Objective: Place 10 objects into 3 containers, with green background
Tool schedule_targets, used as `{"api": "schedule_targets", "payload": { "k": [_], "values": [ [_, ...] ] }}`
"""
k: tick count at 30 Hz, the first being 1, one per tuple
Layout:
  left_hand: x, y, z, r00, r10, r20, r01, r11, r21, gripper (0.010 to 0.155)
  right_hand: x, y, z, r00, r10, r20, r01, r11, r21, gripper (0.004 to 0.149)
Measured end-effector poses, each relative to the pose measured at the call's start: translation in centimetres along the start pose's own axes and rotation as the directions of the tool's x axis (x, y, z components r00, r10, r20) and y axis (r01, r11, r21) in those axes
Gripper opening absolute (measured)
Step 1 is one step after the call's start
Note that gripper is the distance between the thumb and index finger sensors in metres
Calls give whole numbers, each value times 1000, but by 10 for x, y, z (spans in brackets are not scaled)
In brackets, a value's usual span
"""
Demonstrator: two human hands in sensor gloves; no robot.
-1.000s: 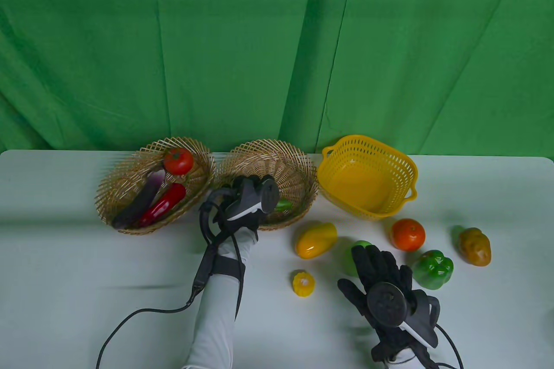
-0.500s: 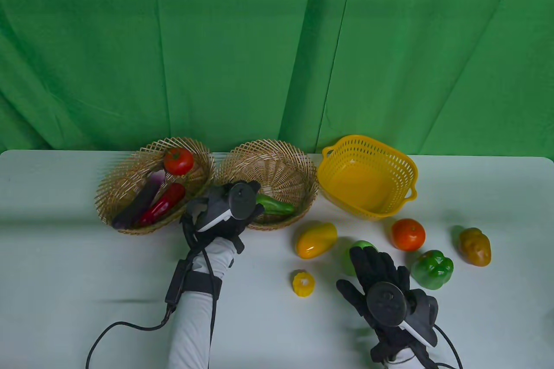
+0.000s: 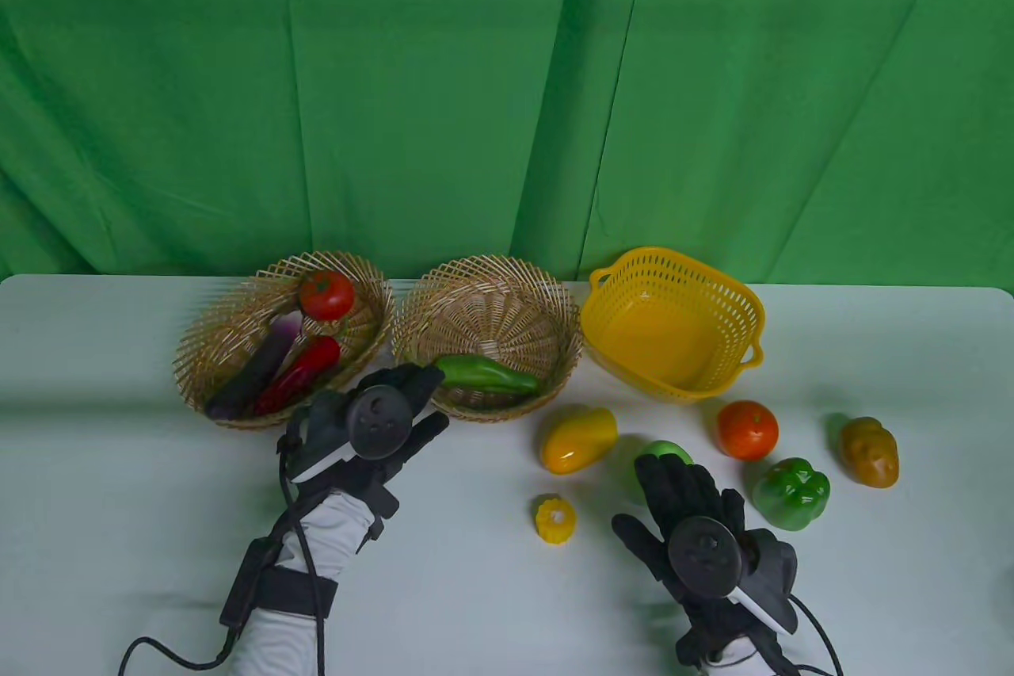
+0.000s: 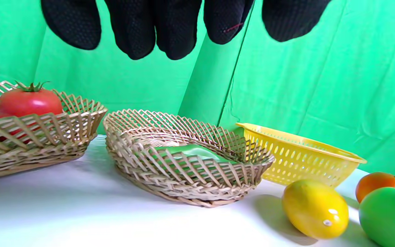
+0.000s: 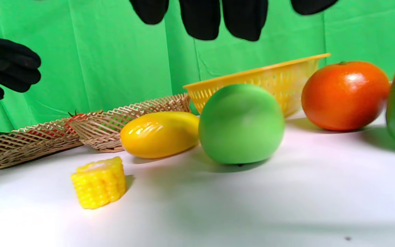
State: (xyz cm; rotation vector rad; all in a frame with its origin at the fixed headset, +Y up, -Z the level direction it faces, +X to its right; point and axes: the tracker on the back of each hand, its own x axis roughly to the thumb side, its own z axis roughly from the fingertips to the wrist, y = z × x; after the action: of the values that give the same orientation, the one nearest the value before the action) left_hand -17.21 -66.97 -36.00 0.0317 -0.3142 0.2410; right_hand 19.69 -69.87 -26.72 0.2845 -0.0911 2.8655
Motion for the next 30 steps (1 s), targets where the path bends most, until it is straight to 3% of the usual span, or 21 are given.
{"api": "schedule_targets", "payload": {
  "k": [6,17,30],
  "values": [
    [-7,-5,28,999,49,20,-49,998,38,65,0,-1,1,1000,-10,2,10,1000,-6,79],
    [-19,-21,72,1000,-14,19,13,998,67,65,-2,-2,2,1000,-29,-4,29,1000,-9,79],
    [-45,-40,95,999,-16,-35,18,999,47,65,3,4,1,1000,-24,14,24,1000,15,79]
  ]
}}
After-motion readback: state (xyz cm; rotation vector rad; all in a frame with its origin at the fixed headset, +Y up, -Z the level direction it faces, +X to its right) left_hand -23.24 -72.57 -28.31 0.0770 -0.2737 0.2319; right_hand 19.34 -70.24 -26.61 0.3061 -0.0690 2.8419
